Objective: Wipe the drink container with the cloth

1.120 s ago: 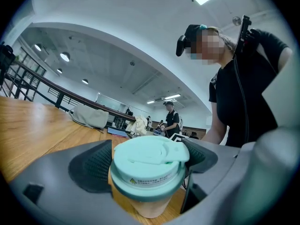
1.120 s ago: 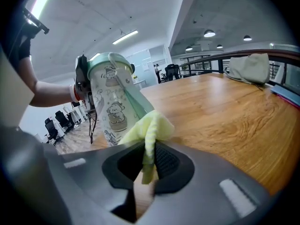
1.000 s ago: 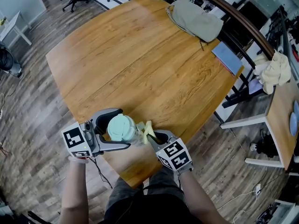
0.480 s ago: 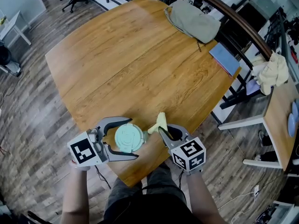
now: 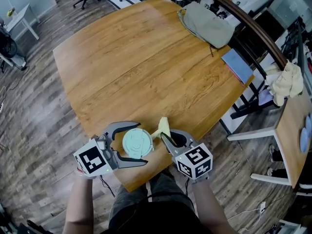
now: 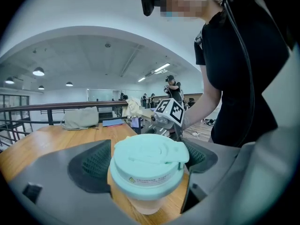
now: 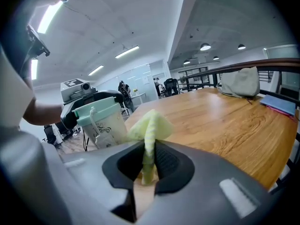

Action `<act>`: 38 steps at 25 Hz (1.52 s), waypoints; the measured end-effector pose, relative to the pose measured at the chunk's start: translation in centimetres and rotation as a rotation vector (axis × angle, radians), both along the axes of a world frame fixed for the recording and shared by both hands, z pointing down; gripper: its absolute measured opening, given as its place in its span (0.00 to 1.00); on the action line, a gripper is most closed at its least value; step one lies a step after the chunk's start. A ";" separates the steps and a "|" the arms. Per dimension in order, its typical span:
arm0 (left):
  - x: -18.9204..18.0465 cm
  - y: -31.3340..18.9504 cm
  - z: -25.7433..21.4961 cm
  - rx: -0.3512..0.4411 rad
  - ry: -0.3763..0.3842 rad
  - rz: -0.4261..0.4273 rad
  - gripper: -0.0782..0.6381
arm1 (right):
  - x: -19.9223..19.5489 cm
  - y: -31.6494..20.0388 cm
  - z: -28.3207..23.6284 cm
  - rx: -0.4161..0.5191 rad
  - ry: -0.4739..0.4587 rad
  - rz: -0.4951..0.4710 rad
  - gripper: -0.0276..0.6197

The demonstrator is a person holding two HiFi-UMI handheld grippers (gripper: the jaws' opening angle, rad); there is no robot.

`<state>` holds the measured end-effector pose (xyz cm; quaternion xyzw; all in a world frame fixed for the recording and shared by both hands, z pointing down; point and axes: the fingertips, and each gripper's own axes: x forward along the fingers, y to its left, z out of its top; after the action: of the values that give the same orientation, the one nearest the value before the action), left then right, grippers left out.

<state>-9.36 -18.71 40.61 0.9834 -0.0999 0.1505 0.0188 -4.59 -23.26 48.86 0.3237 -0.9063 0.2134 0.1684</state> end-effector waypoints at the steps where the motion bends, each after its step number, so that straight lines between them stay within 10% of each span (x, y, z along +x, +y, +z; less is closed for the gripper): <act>1: 0.0 -0.1 0.0 -0.002 0.001 -0.019 0.76 | -0.1 0.0 0.0 0.000 -0.001 -0.011 0.11; 7: -1.8 0.4 1.1 -0.073 -0.018 -0.205 0.76 | -0.2 0.4 -0.1 0.008 -0.001 -0.075 0.11; 21: -3.6 -1.2 1.6 -0.041 0.104 -0.993 0.84 | -0.5 1.6 -0.6 0.033 -0.019 -0.192 0.11; 30: -3.3 -2.8 1.2 0.005 0.114 -1.066 0.78 | 0.0 2.6 -0.4 0.040 -0.009 -0.230 0.11; 38: -3.0 -1.9 0.9 -0.044 0.165 -0.846 0.77 | 0.0 2.7 -0.4 0.043 -0.016 -0.246 0.11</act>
<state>-12.39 -20.57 41.54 0.8640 -0.4891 0.0525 0.1075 -4.56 -20.58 48.45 0.2117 -0.9448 0.1743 0.1793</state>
